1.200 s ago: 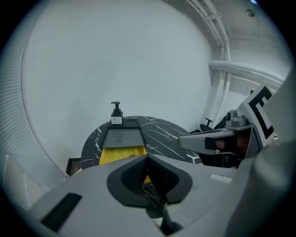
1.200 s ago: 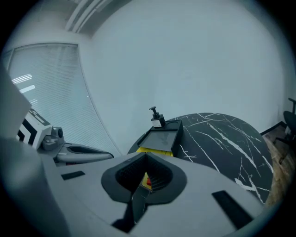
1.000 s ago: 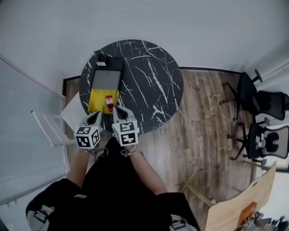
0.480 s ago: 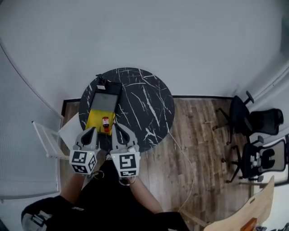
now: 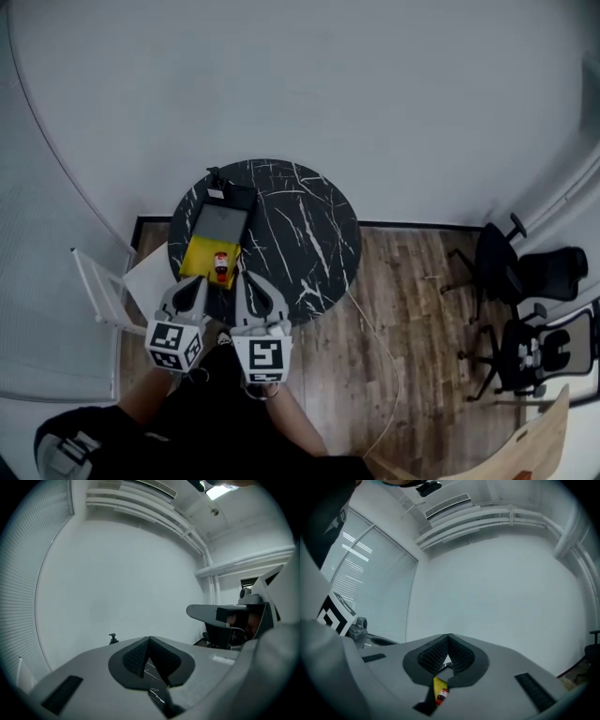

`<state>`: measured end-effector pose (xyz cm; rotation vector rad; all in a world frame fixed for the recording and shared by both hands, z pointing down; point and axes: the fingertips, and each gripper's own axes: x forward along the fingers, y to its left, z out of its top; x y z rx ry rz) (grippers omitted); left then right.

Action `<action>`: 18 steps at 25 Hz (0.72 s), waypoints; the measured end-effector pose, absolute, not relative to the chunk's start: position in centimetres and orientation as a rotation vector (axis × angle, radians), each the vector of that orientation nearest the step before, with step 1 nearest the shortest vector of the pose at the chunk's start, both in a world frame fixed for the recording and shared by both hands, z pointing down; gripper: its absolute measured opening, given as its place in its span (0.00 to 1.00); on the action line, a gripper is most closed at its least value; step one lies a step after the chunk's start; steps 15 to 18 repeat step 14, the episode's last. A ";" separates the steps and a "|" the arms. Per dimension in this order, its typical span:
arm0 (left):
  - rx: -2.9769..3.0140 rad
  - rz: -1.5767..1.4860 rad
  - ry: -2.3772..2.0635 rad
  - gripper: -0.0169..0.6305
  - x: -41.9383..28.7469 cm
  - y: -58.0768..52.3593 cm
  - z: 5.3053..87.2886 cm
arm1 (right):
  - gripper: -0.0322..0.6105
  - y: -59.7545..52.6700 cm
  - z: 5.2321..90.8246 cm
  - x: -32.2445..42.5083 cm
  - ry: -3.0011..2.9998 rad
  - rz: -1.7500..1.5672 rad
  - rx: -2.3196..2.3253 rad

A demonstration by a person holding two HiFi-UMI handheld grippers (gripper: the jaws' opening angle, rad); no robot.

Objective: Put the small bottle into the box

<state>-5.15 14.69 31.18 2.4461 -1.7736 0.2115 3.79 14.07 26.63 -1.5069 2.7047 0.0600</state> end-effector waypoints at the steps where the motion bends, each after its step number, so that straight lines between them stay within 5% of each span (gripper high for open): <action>1: 2.449 0.209 -1.774 0.03 -5.1 15.0 31.0 | 0.04 14.3 26.5 3.8 2.706 0.066 -1.510; 18: 2.476 0.228 -1.789 0.03 -5.3 16.5 30.7 | 0.04 15.4 27.2 4.2 2.691 0.086 -1.545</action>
